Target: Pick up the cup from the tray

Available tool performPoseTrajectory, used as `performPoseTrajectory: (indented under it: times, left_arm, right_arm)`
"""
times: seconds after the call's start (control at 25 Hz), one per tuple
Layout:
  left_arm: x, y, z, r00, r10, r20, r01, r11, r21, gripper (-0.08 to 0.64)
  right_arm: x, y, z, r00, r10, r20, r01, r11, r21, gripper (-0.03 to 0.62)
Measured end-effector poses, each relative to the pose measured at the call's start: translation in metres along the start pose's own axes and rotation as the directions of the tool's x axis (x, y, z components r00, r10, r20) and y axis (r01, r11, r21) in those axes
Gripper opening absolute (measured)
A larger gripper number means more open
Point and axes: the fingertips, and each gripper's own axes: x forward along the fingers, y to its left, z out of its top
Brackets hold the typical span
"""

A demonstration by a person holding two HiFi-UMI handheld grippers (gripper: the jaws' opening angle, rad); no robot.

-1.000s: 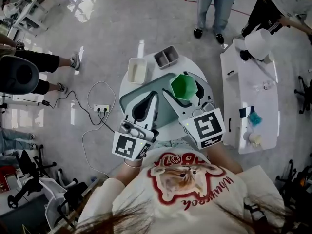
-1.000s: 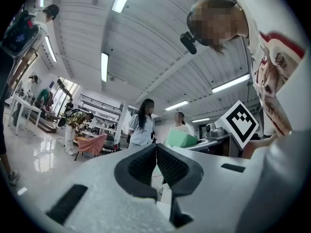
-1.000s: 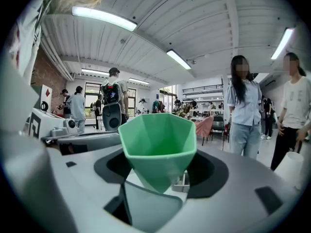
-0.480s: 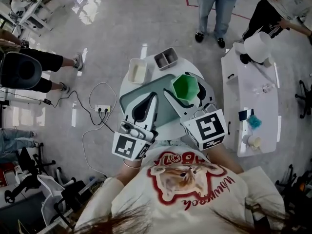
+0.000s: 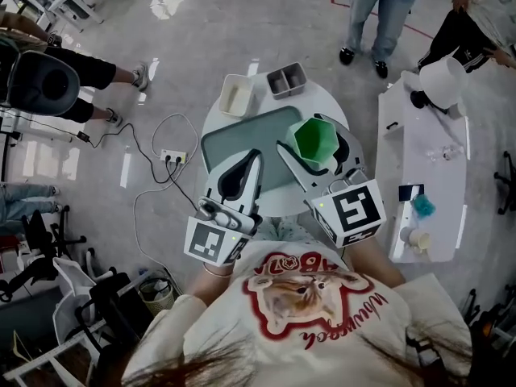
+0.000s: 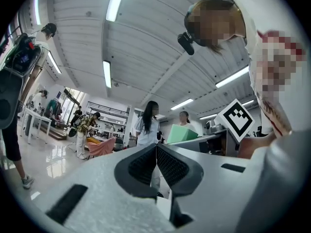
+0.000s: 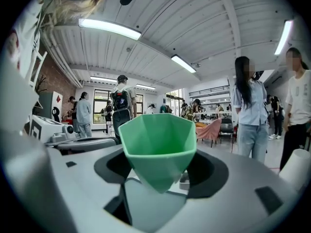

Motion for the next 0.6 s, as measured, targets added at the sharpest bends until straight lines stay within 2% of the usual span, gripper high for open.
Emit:
performPoseTrajectory:
  times: [0.2, 0.36, 0.6]
  left_arm:
    - [-0.025, -0.008, -0.002, 1.0, 0.024, -0.016, -0.024, 1.0, 0.004, 0.014]
    - [-0.046, -0.019, 0.005, 1.0, 0.017, 0.002, -0.017, 1.0, 0.014, 0.014]
    - [-0.112, -0.053, 0.018, 1.0, -0.022, 0.006, 0.022, 1.0, 0.014, 0.014]
  right_arm:
    - [-0.018, 0.013, -0.001, 1.0, -0.013, 0.016, 0.013, 1.0, 0.012, 0.31]
    - [-0.038, 0.032, 0.002, 0.999, -0.029, 0.034, 0.029, 1.0, 0.005, 0.31]
    - [-0.09, 0.088, -0.001, 0.995, -0.086, 0.055, 0.086, 0.996, 0.012, 0.31]
